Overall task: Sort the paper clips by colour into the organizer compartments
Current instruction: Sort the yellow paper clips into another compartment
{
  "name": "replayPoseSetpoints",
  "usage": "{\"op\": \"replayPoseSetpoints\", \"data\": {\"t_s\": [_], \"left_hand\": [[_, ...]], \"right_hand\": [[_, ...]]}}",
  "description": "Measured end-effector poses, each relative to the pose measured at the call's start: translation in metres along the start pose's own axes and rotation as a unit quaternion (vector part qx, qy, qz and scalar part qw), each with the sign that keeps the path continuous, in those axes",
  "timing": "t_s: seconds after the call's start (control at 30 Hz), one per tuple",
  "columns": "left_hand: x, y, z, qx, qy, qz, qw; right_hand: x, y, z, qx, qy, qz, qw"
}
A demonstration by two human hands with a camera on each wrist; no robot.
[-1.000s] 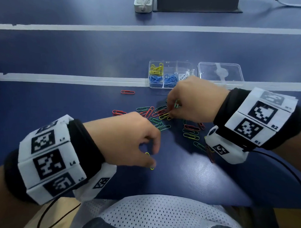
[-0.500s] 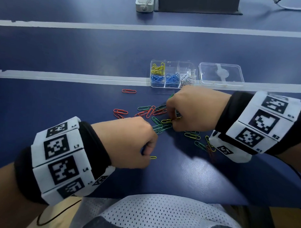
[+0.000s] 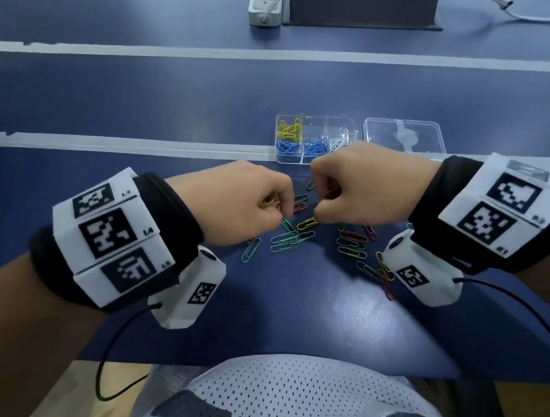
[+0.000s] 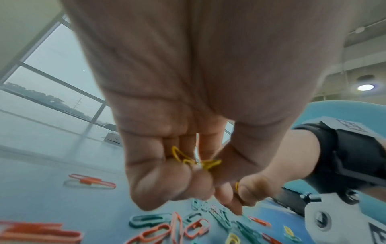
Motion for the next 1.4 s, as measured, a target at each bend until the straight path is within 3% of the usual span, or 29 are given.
{"op": "replayPoseSetpoints", "data": {"t_s": [0.13, 0.37, 0.5, 0.7, 1.13, 1.4], "left_hand": [[0.005, -0.01, 0.015, -0.017, 0.023, 0.014, 0.999], [0.004, -0.033, 0.075, -0.137, -0.019, 0.016, 0.99], [-0.005, -0.056, 0.101, -0.178, -0.067, 0.01, 0.982], [-0.011, -0.085, 0.095, -0.143, -0.12, 0.006, 0.982], [-0.009, -0.077, 0.099, -0.161, -0.112, -0.009, 0.981], [-0.02, -0.059, 0.091, -0.154, -0.102, -0.051, 0.981]], "right_hand": [[0.002, 0.002, -0.002, 0.017, -0.004, 0.015, 1.0], [0.029, 0.003, -0.015, 0.011, 0.148, 0.09, 0.985], [0.03, 0.0, -0.026, 0.035, 0.165, 0.078, 0.983], [0.023, 0.0, -0.021, 0.021, 0.174, 0.063, 0.983], [0.005, -0.002, 0.005, 0.023, 0.008, 0.064, 0.998], [0.02, 0.0, -0.018, 0.034, 0.113, 0.075, 0.99]]}}
Point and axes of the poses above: each hand's wrist, its own y-axis away from the middle knuckle, its own z-axis out of the back of the hand, x = y × z, the point moved 9 cm from there along -y, towards the middle knuckle, and after that the axes turned 10 degrees about x, right-handed, at the moved point
